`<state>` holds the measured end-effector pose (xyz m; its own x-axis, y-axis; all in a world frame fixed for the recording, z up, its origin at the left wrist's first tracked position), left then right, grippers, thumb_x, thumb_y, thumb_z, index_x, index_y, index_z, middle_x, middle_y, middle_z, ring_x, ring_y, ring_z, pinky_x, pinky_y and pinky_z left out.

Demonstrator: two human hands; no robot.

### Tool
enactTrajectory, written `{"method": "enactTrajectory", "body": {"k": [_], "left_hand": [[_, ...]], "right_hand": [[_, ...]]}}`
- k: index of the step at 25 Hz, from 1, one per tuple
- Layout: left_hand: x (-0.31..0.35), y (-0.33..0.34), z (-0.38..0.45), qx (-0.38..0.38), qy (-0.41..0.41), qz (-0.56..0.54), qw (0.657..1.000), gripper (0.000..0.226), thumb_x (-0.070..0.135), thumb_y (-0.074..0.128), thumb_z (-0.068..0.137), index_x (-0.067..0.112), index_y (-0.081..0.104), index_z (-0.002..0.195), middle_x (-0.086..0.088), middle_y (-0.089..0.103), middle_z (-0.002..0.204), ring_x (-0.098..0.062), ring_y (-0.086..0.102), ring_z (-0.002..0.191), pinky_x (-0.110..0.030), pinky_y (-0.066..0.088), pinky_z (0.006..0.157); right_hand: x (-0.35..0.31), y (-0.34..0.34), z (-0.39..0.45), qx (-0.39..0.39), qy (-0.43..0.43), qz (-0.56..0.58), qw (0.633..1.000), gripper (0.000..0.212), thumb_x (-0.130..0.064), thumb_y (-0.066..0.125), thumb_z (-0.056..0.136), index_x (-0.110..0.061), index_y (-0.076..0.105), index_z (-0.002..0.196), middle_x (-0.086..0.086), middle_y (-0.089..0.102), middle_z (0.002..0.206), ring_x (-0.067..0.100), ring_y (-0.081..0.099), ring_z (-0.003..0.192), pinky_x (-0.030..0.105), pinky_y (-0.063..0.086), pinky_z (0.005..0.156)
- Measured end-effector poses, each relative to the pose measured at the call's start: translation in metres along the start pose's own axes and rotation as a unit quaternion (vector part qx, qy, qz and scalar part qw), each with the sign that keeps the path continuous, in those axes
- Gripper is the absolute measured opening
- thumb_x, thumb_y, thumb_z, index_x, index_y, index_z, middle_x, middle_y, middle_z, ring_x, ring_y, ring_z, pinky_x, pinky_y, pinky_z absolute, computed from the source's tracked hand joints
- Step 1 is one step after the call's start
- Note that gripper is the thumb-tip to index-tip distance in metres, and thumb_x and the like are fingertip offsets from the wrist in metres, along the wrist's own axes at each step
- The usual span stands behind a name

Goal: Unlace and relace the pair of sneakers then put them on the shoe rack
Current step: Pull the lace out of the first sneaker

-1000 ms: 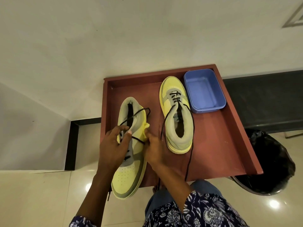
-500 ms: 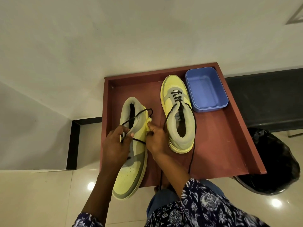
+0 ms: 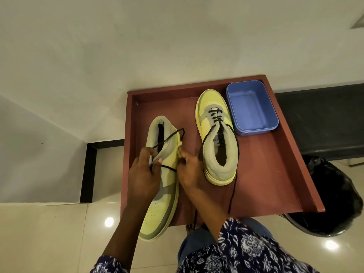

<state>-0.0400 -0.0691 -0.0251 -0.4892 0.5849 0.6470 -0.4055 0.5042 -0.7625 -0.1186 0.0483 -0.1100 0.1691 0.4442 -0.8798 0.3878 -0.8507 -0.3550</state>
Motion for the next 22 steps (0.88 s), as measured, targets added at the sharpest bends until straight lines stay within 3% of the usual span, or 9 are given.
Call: {"method": "enactTrajectory", "body": {"k": [2,5,9,12,16,22], "left_hand": [[0.0,-0.001,0.001,0.0,-0.005,-0.007,1.0,0.014,0.019,0.053,0.091,0.009,0.052,0.101,0.004,0.052,0.084,-0.013,0.049,0.074,-0.008,0.031,0.056],[-0.002,-0.002,0.0,0.002,-0.015,-0.014,1.0,0.014,0.018,0.053,0.092,0.008,0.052,0.1,0.004,0.052,0.083,-0.009,0.047,0.069,-0.005,0.03,0.056],[-0.003,-0.003,-0.002,-0.001,-0.018,-0.028,0.999,0.011,0.018,0.054,0.091,0.01,0.053,0.097,0.004,0.054,0.081,-0.006,0.049,0.066,-0.004,0.031,0.055],[-0.003,-0.003,-0.001,0.005,-0.019,-0.033,0.999,0.009,0.018,0.056,0.09,0.011,0.053,0.096,0.005,0.055,0.082,-0.008,0.05,0.066,-0.006,0.033,0.055],[-0.005,-0.001,-0.001,0.001,-0.022,-0.039,0.999,0.007,0.019,0.056,0.09,0.02,0.049,0.091,0.009,0.052,0.073,-0.006,0.051,0.062,-0.018,0.039,0.053],[-0.006,0.003,-0.001,-0.004,-0.026,-0.037,0.999,0.008,0.018,0.053,0.092,0.013,0.054,0.098,0.005,0.053,0.071,-0.007,0.049,0.062,-0.014,0.035,0.053]], "right_hand": [[0.012,0.003,-0.019,0.011,-0.008,0.024,1.0,0.042,0.009,0.046,0.086,-0.005,0.057,0.124,0.009,0.058,0.129,0.018,0.053,0.122,0.008,0.032,0.099],[0.018,0.001,-0.03,0.033,-0.024,0.042,0.998,0.043,0.016,0.048,0.082,-0.002,0.06,0.119,0.01,0.059,0.127,0.011,0.052,0.117,-0.004,0.028,0.094],[0.003,-0.004,-0.011,0.036,-0.019,0.035,0.999,0.043,0.013,0.045,0.083,-0.003,0.06,0.12,0.01,0.059,0.128,0.02,0.054,0.121,0.009,0.032,0.099],[-0.02,-0.006,0.008,0.042,-0.029,0.001,0.999,0.043,0.009,0.043,0.085,-0.003,0.058,0.123,0.009,0.059,0.128,0.021,0.054,0.12,0.004,0.029,0.091],[-0.046,-0.006,0.034,0.037,-0.045,-0.04,0.998,0.039,0.006,0.043,0.085,-0.003,0.062,0.118,0.013,0.062,0.122,0.031,0.054,0.115,0.025,0.037,0.093],[-0.05,0.004,0.02,0.047,-0.111,-0.045,0.992,0.043,-0.001,0.042,0.086,-0.005,0.056,0.126,0.01,0.056,0.133,0.028,0.051,0.123,0.033,0.038,0.106]]}}
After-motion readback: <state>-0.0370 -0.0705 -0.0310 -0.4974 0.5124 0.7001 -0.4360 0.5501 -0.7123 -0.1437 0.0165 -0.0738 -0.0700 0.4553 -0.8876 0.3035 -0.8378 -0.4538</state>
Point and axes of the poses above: each hand's wrist, its own z-axis towards the middle knuckle, its own y-axis out of the palm, x = y × z, the point moved 10 cm from there along z, towards the middle knuckle
